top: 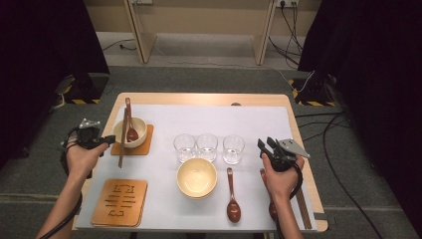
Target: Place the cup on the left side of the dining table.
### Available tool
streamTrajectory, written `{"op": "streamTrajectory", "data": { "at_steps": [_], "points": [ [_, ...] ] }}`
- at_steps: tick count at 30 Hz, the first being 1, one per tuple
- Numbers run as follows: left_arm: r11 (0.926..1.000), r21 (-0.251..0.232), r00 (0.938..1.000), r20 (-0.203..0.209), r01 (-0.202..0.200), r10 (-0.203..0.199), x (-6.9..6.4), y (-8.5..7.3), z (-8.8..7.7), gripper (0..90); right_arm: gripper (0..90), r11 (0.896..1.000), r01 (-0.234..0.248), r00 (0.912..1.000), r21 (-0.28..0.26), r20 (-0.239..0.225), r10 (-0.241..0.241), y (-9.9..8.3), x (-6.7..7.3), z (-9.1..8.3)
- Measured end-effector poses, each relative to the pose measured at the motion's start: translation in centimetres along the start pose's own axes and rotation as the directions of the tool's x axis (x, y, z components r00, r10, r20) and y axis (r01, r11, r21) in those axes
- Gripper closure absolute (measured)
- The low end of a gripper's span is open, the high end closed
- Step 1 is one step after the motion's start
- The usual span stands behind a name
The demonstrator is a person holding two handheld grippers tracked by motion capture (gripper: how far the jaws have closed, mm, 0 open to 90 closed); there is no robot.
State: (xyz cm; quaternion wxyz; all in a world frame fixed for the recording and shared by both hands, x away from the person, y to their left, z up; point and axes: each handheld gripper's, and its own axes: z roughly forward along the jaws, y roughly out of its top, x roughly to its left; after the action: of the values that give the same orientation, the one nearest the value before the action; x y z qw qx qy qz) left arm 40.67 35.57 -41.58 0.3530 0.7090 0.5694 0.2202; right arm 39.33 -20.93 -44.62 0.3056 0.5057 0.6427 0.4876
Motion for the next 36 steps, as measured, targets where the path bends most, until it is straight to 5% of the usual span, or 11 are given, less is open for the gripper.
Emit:
{"op": "streamTrajectory", "data": {
  "at_steps": [6, 11, 36],
  "points": [
    [0.9981, 0.023, 0.9977, 0.037, -0.057, 0.056, -0.3, -2.2, -0.8, 88.7, 60.5, 1.000, -0.001, 1.0000, -0.003, -0.002, 0.001, 0.1, 0.0, -0.1],
    [0.9976, 0.038, 0.9967, 0.060, -0.057, 0.055, -0.3, -2.9, -0.7, 88.8, 60.5, 1.000, 0.000, 1.0000, 0.000, -0.003, 0.000, 0.0, 0.1, 0.0],
    [0.9827, 0.054, 0.9815, 0.084, -0.177, 0.172, -1.8, -3.0, 0.1, 89.2, 60.6, 1.000, -0.009, 1.0000, 0.001, 0.002, 0.009, -0.1, 0.1, 0.0]
  ]
}}
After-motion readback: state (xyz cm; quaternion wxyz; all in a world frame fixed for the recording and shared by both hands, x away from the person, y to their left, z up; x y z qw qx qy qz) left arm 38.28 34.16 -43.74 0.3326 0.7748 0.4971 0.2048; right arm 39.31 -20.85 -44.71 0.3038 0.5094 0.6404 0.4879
